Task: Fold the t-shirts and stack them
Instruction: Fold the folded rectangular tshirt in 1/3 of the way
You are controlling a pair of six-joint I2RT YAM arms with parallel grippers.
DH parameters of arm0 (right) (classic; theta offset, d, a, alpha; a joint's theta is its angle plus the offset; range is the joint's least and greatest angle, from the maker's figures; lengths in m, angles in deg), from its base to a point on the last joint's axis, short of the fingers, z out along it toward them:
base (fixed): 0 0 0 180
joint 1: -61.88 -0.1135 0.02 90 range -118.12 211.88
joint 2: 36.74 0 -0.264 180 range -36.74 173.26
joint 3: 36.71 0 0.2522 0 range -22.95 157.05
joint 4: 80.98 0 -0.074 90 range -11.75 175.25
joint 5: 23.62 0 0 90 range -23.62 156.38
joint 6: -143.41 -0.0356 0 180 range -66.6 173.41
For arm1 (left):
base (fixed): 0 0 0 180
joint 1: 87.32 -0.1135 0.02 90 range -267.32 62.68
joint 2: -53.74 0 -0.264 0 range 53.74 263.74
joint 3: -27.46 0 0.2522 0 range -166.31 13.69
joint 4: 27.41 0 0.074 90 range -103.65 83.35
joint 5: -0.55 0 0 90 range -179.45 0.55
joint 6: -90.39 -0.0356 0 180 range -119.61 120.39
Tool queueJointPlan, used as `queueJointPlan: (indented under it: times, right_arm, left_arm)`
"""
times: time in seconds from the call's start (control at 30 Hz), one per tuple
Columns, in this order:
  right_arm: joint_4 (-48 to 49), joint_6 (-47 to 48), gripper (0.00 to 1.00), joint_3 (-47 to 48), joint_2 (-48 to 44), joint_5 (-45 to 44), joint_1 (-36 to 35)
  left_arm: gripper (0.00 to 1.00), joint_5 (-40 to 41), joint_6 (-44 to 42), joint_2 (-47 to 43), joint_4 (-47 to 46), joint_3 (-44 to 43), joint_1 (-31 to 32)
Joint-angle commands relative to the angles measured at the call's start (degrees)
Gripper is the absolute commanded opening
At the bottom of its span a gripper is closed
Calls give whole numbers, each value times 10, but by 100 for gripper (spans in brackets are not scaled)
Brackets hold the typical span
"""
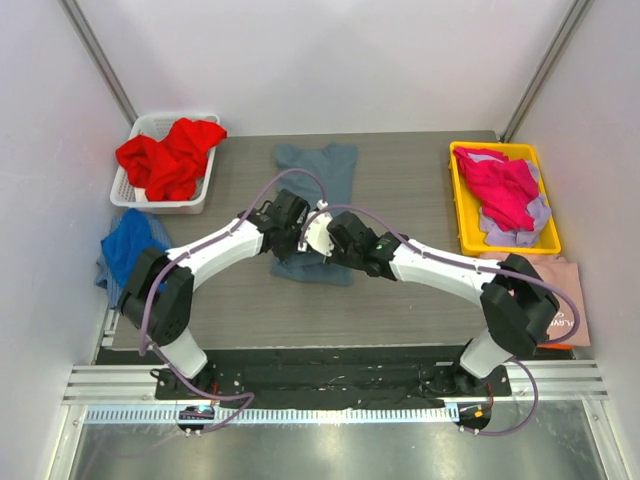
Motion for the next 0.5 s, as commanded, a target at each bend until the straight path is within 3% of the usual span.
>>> queueJointPlan:
  times: [0.0,0.47]
  right_arm:
    - [37,20,1,43,24,12,19]
    - [47,42,1,130,105,19,64]
  left_arm:
    - [0,3,-18,20,-16,-45,-21]
    - [0,18,-27,95,-21,-104,-50]
